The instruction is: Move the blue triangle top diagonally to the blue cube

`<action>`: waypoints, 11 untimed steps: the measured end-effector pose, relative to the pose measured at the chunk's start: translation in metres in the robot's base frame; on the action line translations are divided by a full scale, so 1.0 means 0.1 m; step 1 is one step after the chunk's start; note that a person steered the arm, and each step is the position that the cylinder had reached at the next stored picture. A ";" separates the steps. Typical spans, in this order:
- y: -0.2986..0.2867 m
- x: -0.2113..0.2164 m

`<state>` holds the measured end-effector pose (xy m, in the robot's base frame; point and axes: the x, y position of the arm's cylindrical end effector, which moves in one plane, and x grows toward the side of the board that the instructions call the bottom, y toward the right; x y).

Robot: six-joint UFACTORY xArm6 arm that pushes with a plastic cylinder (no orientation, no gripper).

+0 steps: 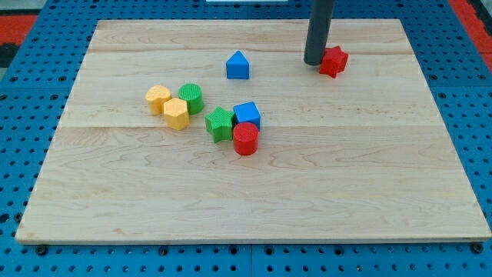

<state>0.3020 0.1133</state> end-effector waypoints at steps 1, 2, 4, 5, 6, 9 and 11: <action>0.05 0.07; 0.21 0.43; -0.96 0.78; -1.70 0.41; -1.68 0.33; -1.45 0.11; -1.07 -0.09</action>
